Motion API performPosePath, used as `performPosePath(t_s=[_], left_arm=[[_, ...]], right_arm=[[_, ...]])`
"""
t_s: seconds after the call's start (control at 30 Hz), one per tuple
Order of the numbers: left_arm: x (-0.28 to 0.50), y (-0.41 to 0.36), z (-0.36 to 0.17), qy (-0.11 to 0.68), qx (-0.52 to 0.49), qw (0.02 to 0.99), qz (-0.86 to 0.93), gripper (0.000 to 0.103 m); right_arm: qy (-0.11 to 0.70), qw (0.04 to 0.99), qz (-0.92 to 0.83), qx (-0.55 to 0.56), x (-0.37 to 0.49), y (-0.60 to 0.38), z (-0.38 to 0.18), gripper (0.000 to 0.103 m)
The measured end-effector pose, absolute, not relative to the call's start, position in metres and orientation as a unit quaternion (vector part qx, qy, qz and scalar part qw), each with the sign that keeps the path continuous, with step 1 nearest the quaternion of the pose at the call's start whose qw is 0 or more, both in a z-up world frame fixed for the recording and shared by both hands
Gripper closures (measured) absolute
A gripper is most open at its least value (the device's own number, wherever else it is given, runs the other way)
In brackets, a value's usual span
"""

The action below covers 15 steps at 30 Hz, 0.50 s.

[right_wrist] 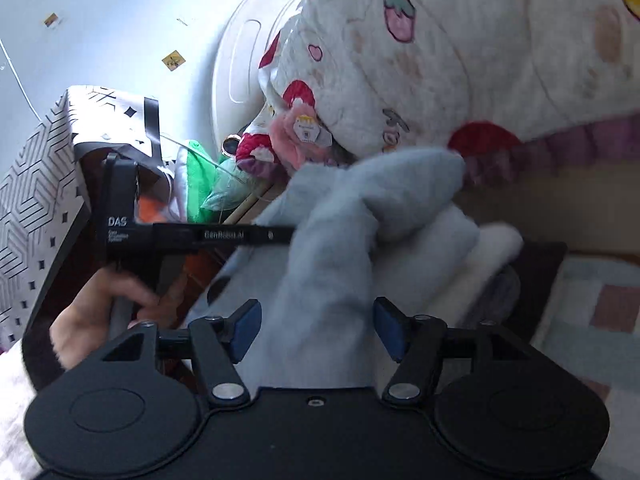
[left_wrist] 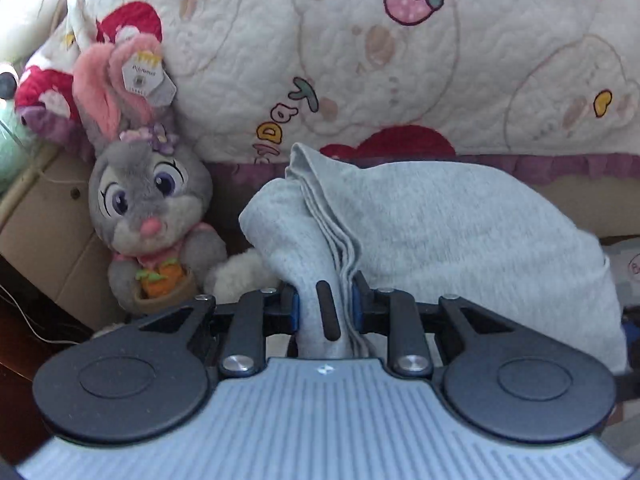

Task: Fold clothes
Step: 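Carry the folded sweatshirt with both tools onto the clothes stack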

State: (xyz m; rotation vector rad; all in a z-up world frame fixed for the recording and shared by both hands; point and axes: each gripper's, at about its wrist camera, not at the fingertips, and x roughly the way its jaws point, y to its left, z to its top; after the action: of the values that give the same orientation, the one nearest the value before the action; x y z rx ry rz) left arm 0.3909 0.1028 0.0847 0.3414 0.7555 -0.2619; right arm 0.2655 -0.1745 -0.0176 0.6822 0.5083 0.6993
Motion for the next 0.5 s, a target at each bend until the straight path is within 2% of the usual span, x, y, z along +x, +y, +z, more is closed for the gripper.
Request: performPosePath(t_s=[0.03, 0.07, 0.1, 0.17, 0.3, 0.33, 0.37, 0.43, 0.47, 0.5], left_arm=[[0.391, 0.102, 0.085, 0.362, 0.169, 0.908, -0.124, 0.081], [0.391, 0.101, 0.087, 0.360, 0.171, 0.909, -0.123, 0.081], [0.391, 0.101, 0.090, 0.358, 0.172, 0.910, -0.122, 0.082], [0.394, 0.101, 0.103, 0.357, 0.177, 0.909, -0.123, 0.082], [0.429, 0.108, 0.135, 0.388, 0.139, 0.899, -0.145, 0.082], [0.437, 0.105, 0.133, 0.395, 0.150, 0.895, -0.143, 0.079], [0.444, 0.103, 0.130, 0.401, 0.164, 0.890, -0.141, 0.074], [0.455, 0.096, 0.107, 0.415, 0.202, 0.880, -0.114, 0.068], [0.456, 0.095, 0.095, 0.415, 0.216, 0.878, -0.098, 0.064], [0.456, 0.095, 0.083, 0.415, 0.229, 0.877, -0.081, 0.062]], right_arm=[[0.251, 0.845, 0.337, 0.331, 0.268, -0.172, -0.021, 0.036], [0.261, 0.838, 0.342, 0.338, 0.270, -0.169, -0.025, 0.047], [0.269, 0.830, 0.347, 0.346, 0.272, -0.166, -0.027, 0.070], [0.275, 0.811, 0.359, 0.371, 0.277, -0.159, -0.020, 0.076], [0.286, 0.775, 0.379, 0.417, 0.284, -0.136, -0.012, 0.077], [0.289, 0.766, 0.383, 0.427, 0.286, -0.129, -0.012, 0.077], [0.292, 0.758, 0.387, 0.437, 0.287, -0.121, -0.011, 0.075], [0.297, 0.739, 0.395, 0.457, 0.289, -0.106, -0.010, 0.060], [0.299, 0.730, 0.399, 0.467, 0.291, -0.098, -0.010, 0.038], [0.298, 0.722, 0.407, 0.473, 0.291, -0.091, -0.011, 0.029]])
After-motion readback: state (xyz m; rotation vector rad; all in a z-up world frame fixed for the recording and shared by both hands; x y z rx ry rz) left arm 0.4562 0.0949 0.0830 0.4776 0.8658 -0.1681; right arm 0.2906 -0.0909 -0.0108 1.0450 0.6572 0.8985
